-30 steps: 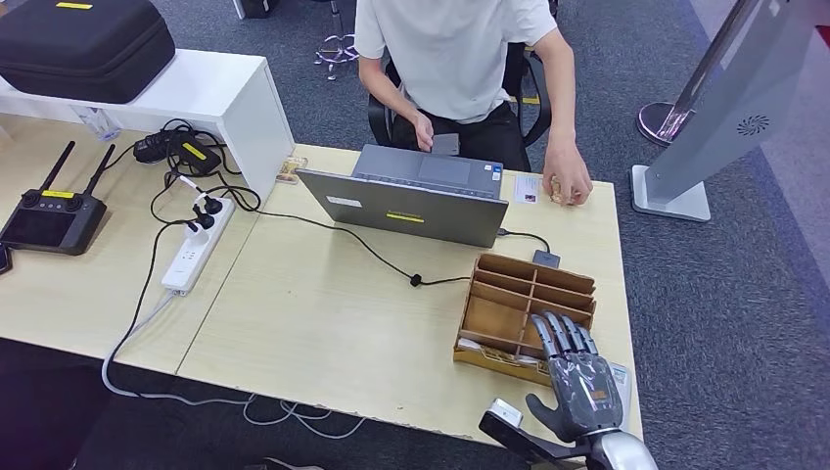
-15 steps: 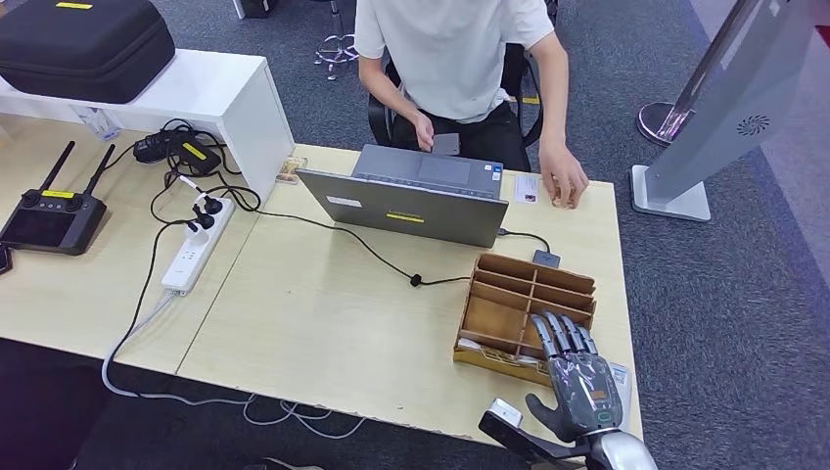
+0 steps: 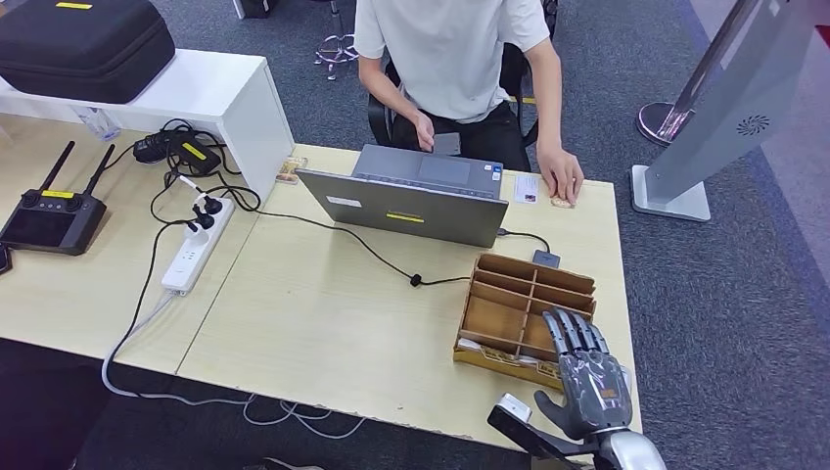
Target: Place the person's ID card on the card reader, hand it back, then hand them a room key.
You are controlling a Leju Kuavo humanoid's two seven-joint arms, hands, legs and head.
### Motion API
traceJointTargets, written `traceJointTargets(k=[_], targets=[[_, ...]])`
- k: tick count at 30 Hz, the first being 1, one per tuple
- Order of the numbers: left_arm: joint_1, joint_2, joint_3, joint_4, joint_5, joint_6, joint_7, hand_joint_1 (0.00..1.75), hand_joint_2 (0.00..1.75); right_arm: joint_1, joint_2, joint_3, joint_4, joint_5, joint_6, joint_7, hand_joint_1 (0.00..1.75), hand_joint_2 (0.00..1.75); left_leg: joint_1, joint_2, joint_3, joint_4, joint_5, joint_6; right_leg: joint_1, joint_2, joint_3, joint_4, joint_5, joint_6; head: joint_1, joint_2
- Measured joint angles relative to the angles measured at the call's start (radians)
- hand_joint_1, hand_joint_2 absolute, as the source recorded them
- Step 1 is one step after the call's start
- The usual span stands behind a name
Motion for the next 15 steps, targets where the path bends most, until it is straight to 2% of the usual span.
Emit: traceJointTargets(k=[8,12,15], targets=[[0.0,0.0,0.003,0.0,0.0,0.0,0.0,0.0,1.75,0.004,0.004,-0.012,0.0,0.007,-0.004,-0.002,0.0,1.75,0.0,0.0,0.0,0.0,0.0,0.0,0.0,0.0,0.0,0.0,0.0,0.0,0.0,0.0],[0.0,0.0,0.003,0.0,0.0,0.0,0.0,0.0,1.75,0.005,0.008,-0.014,0.003,0.011,-0.006,-0.004,1.75,1.75,0.0,0.0,0.0,0.0,0.0,0.0,0.0,0.0,0.0,0.0,0.0,0.0,0.0,0.0],[0.0,0.001,0.003,0.0,0.0,0.0,0.0,0.0,1.75,0.006,0.009,-0.015,0.004,0.006,-0.008,-0.018,1.75,1.75,0.0,0.0,0.0,0.0,0.0,0.0,0.0,0.0,0.0,0.0,0.0,0.0,0.0,0.0]])
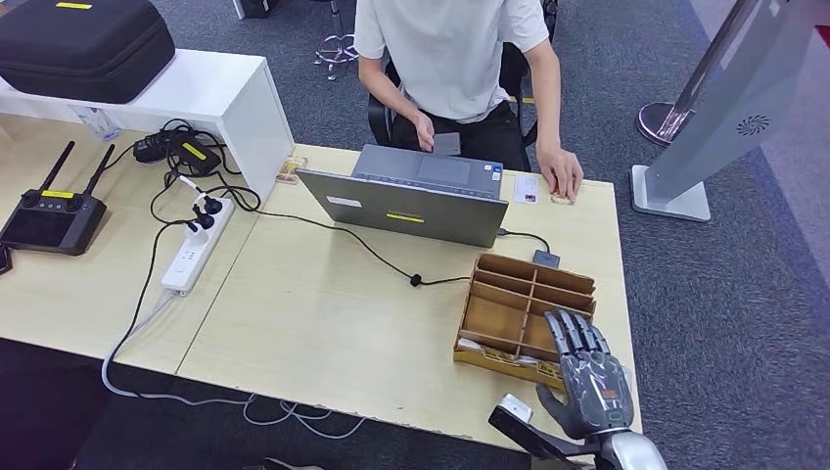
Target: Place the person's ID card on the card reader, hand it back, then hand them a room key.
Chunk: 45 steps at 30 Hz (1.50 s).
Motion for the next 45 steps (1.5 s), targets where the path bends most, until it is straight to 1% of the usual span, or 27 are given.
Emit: traceJointTargets(k=[5,16,23,28,32,41,45], targets=[[0.0,0.001,0.0,0.0,0.0,0.0,0.0,0.0,1.75,0.004,0.003,-0.002,0.001,-0.012,-0.003,-0.014,1.75,1.75,0.0,0.0,0.0,0.0,0.0,0.0,0.0,0.0,0.0,0.0,0.0,0.0,0.0,0.0],[0.0,0.001,0.0,0.0,0.0,0.0,0.0,0.0,1.75,0.004,0.004,-0.007,0.001,-0.013,-0.006,-0.016,1.75,1.75,0.0,0.0,0.0,0.0,0.0,0.0,0.0,0.0,0.0,0.0,0.0,0.0,0.0,0.0],[0.0,0.001,0.0,0.0,0.003,0.022,-0.037,0.0,1.75,0.005,0.008,-0.01,0.004,-0.013,-0.005,-0.018,1.75,1.75,0.0,0.0,0.0,0.0,0.0,0.0,0.0,0.0,0.0,0.0,0.0,0.0,0.0,0.0],[0.0,0.001,0.0,0.0,0.003,0.033,-0.036,0.0,1.75,-0.006,0.016,-0.016,0.004,-0.013,-0.003,-0.019,1.75,1.75,0.0,0.0,0.0,0.0,0.0,0.0,0.0,0.0,0.0,0.0,0.0,0.0,0.0,0.0],[-0.001,0.004,0.0,0.0,-0.009,0.034,-0.025,0.0,1.75,-0.071,0.023,-0.017,-0.009,-0.021,0.017,-0.008,1.75,1.75,0.0,0.001,0.0,0.0,0.001,0.0,0.0,0.001,0.0,0.0,0.001,0.0,0.0,0.0],[-0.002,0.013,0.0,0.0,-0.029,0.029,-0.019,0.0,1.75,-0.319,0.04,-0.025,-0.03,-0.085,0.108,0.037,1.75,1.75,0.0,0.001,0.0,0.0,0.003,0.001,0.0,0.001,0.0,0.0,0.003,0.001,0.0,0.0],[-0.002,0.015,0.0,0.0,-0.033,0.028,-0.018,0.0,1.75,-0.385,0.049,-0.026,-0.029,-0.103,0.124,0.048,1.75,1.75,0.0,0.001,0.0,0.0,0.003,0.001,0.0,0.001,0.0,0.0,0.003,0.001,0.0,0.0]])
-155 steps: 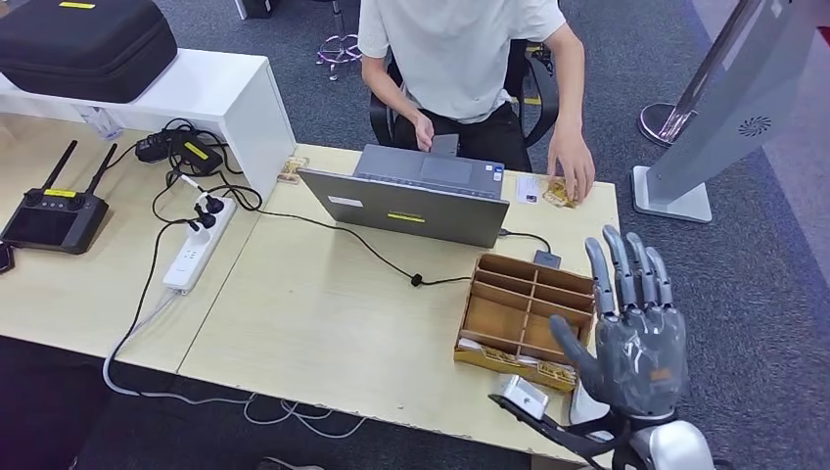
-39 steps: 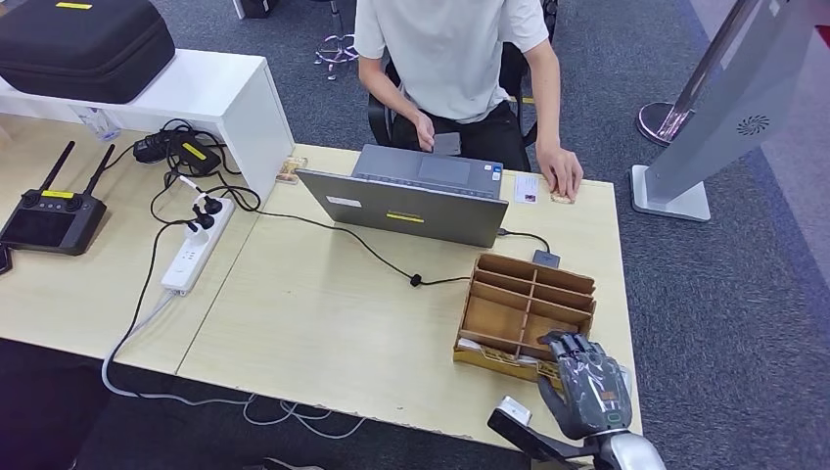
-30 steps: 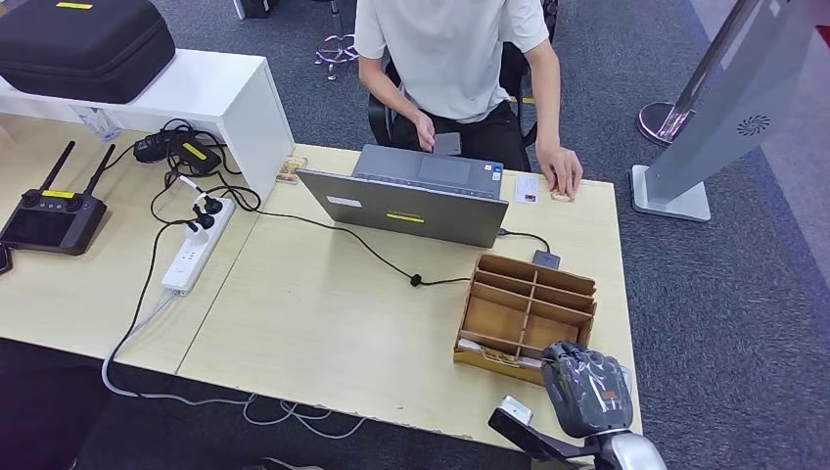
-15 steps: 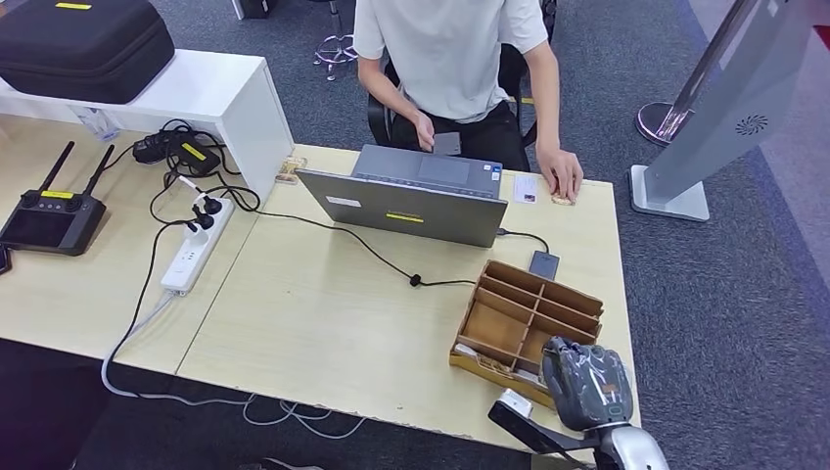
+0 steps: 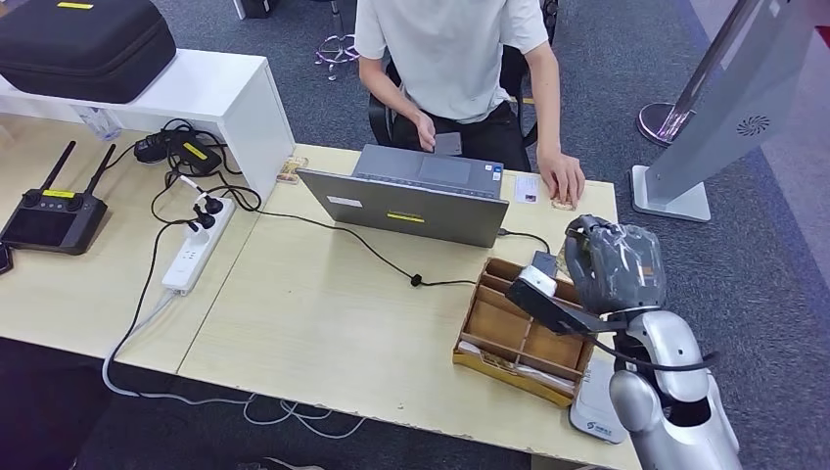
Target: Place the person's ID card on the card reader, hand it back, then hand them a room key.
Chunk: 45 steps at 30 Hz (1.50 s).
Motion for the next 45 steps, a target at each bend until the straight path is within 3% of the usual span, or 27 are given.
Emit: traceJointTargets(k=[6,13,25,29,39,45], targets=[[-0.003,0.001,-0.004,0.0,-0.025,-0.01,-0.016,0.0,1.75,-0.157,0.034,-0.013,0.067,-0.036,0.035,0.093,1.75,1.75,0.0,0.001,-0.001,0.0,0.0,0.0,0.0,0.001,-0.001,0.0,0.0,0.0,0.0,0.0],[-0.004,0.003,-0.03,0.0,-0.057,-0.013,-0.039,0.0,1.75,-0.377,0.112,-0.117,0.261,-0.01,0.034,0.23,1.75,1.75,0.0,0.0,-0.001,0.0,0.002,-0.001,0.0,0.0,-0.001,0.0,0.001,-0.001,0.0,0.0],[-0.008,0.003,-0.046,0.0,-0.06,-0.013,-0.045,0.0,1.75,-0.451,0.163,-0.202,0.403,0.04,0.027,0.276,1.75,1.75,0.0,-0.001,-0.001,0.0,0.002,-0.001,0.0,-0.001,-0.001,0.0,0.001,-0.001,0.0,0.0],[-0.007,0.002,-0.047,0.0,-0.061,-0.013,-0.049,0.0,1.75,-0.451,0.172,-0.236,0.442,0.058,0.027,0.279,0.0,1.75,0.0,-0.002,-0.002,0.0,0.003,-0.001,0.0,-0.002,-0.001,0.0,0.001,-0.001,0.0,0.0],[-0.008,0.002,-0.049,0.0,-0.073,-0.011,-0.047,0.0,1.75,-0.453,0.176,-0.259,0.466,0.068,0.023,0.277,0.0,1.75,0.0,-0.002,-0.002,0.0,0.003,-0.001,0.0,-0.002,-0.001,0.0,0.001,-0.001,0.0,0.0],[-0.008,0.0,-0.051,0.0,-0.069,0.004,-0.016,0.0,1.75,-0.442,0.175,-0.414,0.521,0.058,0.011,0.241,0.0,1.75,0.0,-0.002,-0.002,0.0,0.003,-0.001,0.0,-0.001,-0.002,0.0,0.002,-0.001,0.0,0.0]])
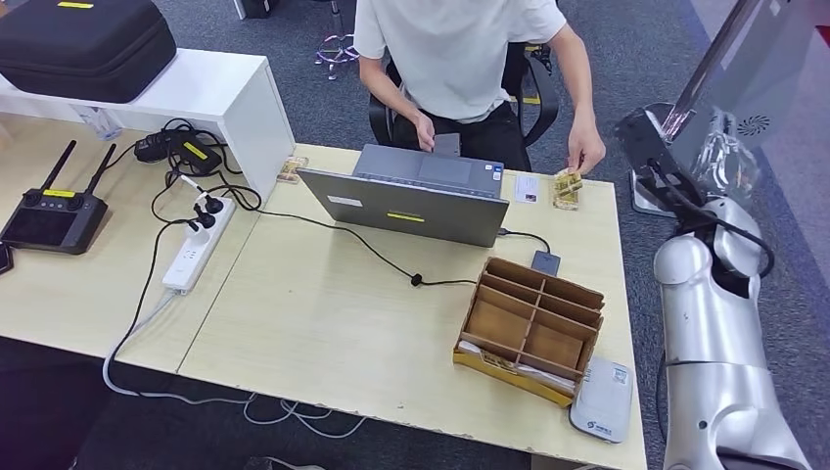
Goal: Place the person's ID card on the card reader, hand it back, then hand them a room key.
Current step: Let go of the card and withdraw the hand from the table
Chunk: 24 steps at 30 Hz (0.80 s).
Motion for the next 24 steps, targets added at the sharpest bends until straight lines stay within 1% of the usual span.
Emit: traceJointTargets(k=[2,4,6,8,14,17,20,24], targets=[[0.0,0.0,0.0,0.0,0.006,0.001,0.0,0.0,1.75,0.006,-0.005,-0.026,0.001,-0.028,-0.003,-0.005,0.0,1.75,0.0,0.0,0.0,0.0,0.0,0.0,0.0,0.001,0.0,0.0,0.0,0.0,0.0,0.0],[0.0,0.001,0.0,0.0,0.018,0.001,0.002,0.0,1.75,0.015,-0.015,-0.066,0.001,-0.086,-0.007,-0.016,0.0,1.75,0.0,0.0,0.001,0.0,0.0,0.0,0.0,0.0,0.0,0.0,0.0,0.0,0.0,0.0],[0.0,0.002,0.0,0.0,0.034,0.001,0.007,0.0,1.75,0.035,-0.037,-0.118,0.001,-0.142,-0.012,-0.033,0.0,1.75,0.0,-0.003,0.0,0.001,0.0,0.0,0.0,-0.003,0.0,0.0,0.0,0.0,0.0,0.0],[0.002,0.003,0.002,0.0,0.051,0.003,0.015,0.0,1.75,0.065,-0.073,-0.172,0.001,-0.175,-0.021,-0.053,0.0,1.75,0.0,-0.007,0.0,0.001,0.0,0.0,0.0,-0.007,0.001,-0.001,-0.001,0.001,0.0,0.0],[0.01,0.008,0.033,0.0,0.109,0.007,0.038,0.0,1.75,0.202,-0.212,-0.355,0.029,-0.235,-0.077,-0.143,0.0,1.75,-0.001,-0.01,-0.001,0.001,-0.002,0.003,-0.001,-0.008,0.003,-0.003,-0.002,0.003,0.0,0.0],[0.011,0.008,0.048,0.0,0.122,0.007,0.039,0.0,1.75,0.258,-0.26,-0.438,0.061,-0.241,-0.093,-0.192,0.0,1.75,-0.001,-0.008,-0.002,0.001,-0.003,0.003,-0.001,-0.008,0.003,-0.003,-0.002,0.003,0.0,0.0],[0.011,0.008,0.056,0.0,0.124,0.007,0.039,0.0,1.75,0.289,-0.285,-0.49,0.084,-0.233,-0.097,-0.204,0.0,1.75,-0.001,-0.007,-0.001,0.001,-0.003,0.003,-0.001,-0.006,0.002,-0.003,-0.002,0.003,0.0,0.0],[0.01,0.008,0.063,0.0,0.124,0.007,0.039,0.0,1.75,0.302,-0.301,-0.522,0.1,-0.224,-0.101,-0.197,0.0,1.75,-0.001,-0.006,0.0,0.0,-0.002,0.003,-0.001,-0.006,0.002,-0.003,-0.002,0.003,0.0,0.0]])
